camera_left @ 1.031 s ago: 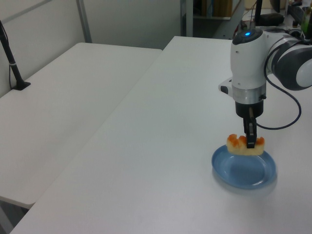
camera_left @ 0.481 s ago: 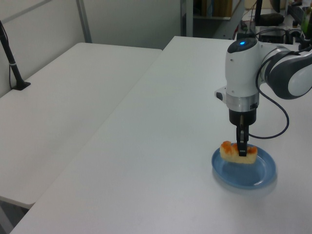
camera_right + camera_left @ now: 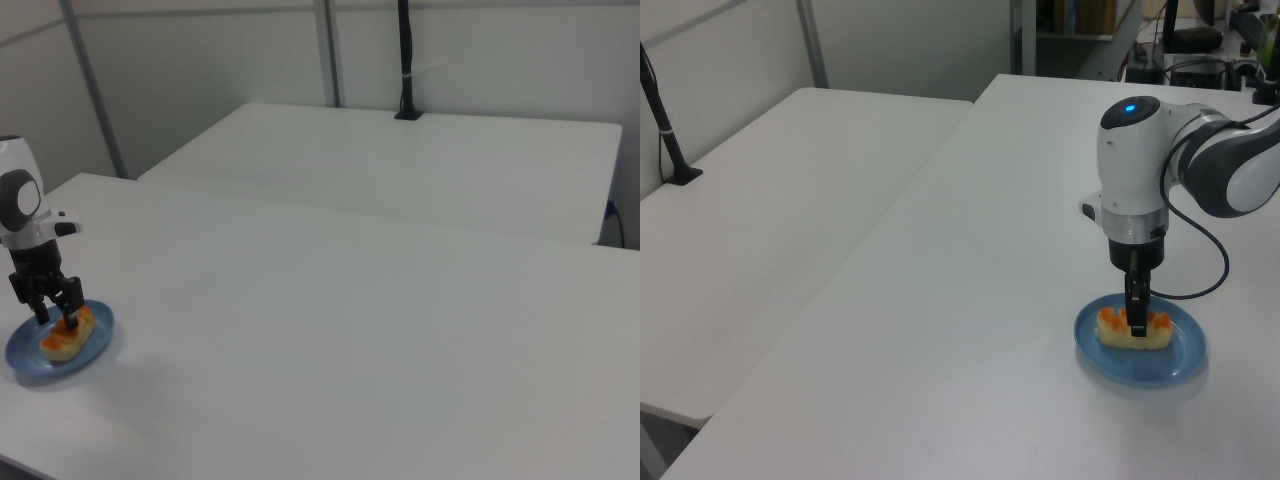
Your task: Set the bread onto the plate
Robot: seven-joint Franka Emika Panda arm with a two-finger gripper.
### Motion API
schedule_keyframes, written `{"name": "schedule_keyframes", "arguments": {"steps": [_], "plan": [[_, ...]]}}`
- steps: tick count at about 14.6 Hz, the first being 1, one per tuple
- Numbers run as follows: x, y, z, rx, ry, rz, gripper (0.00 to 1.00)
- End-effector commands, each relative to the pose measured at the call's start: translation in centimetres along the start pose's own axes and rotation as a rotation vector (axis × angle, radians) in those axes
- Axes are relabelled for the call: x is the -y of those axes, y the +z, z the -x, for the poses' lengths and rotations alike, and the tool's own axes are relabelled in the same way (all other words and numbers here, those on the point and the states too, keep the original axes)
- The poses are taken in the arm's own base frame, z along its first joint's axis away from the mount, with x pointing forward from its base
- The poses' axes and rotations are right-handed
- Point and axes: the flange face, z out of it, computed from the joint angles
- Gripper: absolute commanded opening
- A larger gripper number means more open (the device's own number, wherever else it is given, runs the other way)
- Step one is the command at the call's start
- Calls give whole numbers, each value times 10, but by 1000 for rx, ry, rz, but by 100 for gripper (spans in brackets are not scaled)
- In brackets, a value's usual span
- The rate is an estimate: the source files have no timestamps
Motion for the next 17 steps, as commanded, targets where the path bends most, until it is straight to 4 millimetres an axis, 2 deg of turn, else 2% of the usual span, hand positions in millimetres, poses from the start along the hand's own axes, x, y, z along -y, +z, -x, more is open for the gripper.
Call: {"name": "schedule_keyframes", "arguments": {"steps": [1,3,4,6,7,8,13,14,16,17], "plan": [[3,-1,3,-24,33,34,100],[1,-5,3,-14,38,42,100],[-1,-14,1,-13,44,48,100],[-15,-46,-8,-3,77,61,100],[-35,-69,-16,-11,114,63,100],[-45,-88,-18,-29,134,61,100],[-140,-186,-38,-83,241,48,100],[-177,-212,-41,-96,270,42,100],[-211,-238,-41,-119,279,39,100],[-238,-251,-38,-139,289,39,100]]}}
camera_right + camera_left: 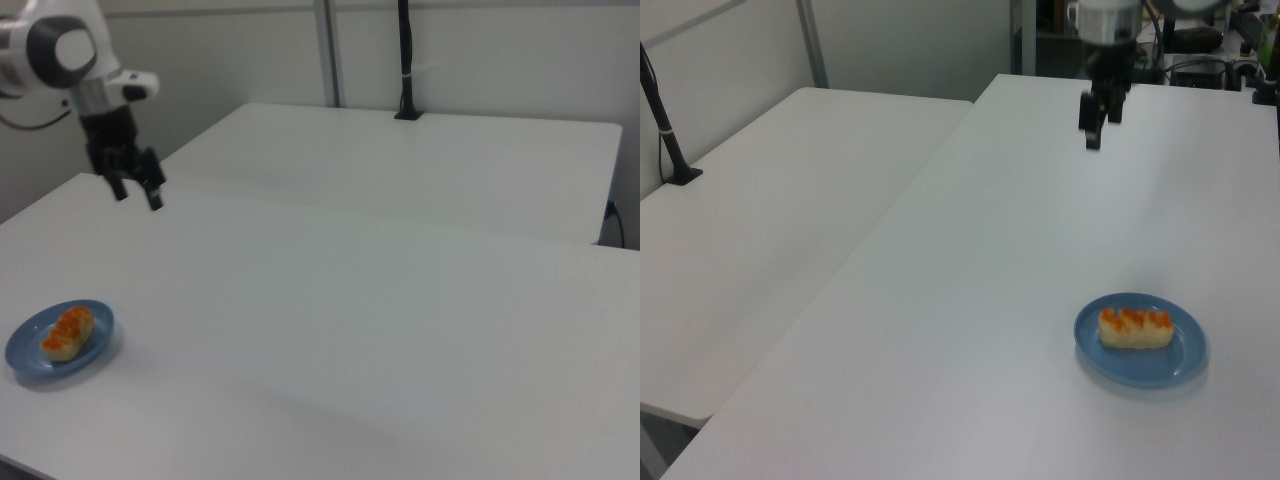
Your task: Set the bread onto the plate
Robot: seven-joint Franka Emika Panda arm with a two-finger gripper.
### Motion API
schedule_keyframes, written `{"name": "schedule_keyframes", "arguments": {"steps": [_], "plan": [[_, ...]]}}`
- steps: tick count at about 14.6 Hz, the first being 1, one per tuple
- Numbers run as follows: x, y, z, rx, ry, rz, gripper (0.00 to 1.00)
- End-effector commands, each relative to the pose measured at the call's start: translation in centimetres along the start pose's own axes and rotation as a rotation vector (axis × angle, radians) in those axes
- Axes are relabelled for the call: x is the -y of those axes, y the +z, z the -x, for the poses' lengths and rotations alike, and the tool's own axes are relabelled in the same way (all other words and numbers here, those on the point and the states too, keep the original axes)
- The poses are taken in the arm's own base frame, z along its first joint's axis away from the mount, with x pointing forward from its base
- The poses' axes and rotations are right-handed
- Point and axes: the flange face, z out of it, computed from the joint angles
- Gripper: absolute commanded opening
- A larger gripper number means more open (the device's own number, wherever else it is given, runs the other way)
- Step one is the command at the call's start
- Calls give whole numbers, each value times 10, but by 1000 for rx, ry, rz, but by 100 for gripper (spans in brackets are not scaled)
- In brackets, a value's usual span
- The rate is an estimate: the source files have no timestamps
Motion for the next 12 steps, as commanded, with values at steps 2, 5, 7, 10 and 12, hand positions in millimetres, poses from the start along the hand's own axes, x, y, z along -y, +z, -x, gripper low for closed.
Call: {"name": "schedule_keyframes", "arguments": {"steps": [2,5,7,10,12], "plan": [[-78,-35,-18,-36,-14,11,100],[-124,-35,-25,-36,-81,13,100],[-157,-35,-29,-42,-145,15,100],[-188,-42,-26,-57,-148,7,100],[-195,-47,-23,-64,-135,6,100]]}}
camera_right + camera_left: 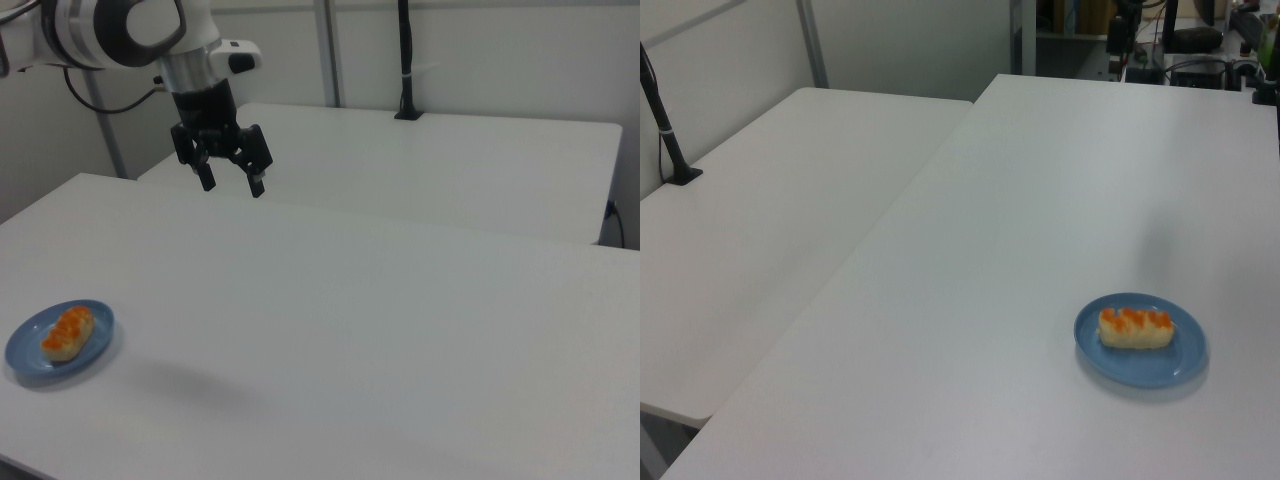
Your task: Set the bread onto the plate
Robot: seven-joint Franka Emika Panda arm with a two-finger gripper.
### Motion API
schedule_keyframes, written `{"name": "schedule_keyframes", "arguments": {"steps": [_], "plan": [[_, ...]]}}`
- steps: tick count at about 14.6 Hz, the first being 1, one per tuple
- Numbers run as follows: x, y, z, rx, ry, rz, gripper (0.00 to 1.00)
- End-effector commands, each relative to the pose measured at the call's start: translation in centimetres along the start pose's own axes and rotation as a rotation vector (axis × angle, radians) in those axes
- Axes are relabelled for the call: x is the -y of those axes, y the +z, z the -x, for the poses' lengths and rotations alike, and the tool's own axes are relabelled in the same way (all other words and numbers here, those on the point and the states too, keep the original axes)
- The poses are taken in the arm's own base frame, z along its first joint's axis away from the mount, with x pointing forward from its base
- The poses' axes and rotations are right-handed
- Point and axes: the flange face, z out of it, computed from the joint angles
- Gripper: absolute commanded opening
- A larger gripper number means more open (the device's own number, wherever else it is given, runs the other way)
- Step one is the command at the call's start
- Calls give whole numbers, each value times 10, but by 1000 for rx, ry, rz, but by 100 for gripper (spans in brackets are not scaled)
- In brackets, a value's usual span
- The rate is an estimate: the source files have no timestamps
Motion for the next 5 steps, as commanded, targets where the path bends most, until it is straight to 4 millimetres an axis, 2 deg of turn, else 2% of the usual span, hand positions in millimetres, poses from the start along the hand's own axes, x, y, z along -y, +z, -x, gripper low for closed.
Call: {"name": "schedule_keyframes", "arguments": {"steps": [1,5], "plan": [[-4,-16,10,-18,-15,1,100],[-3,-16,10,-18,-16,0,100]]}}
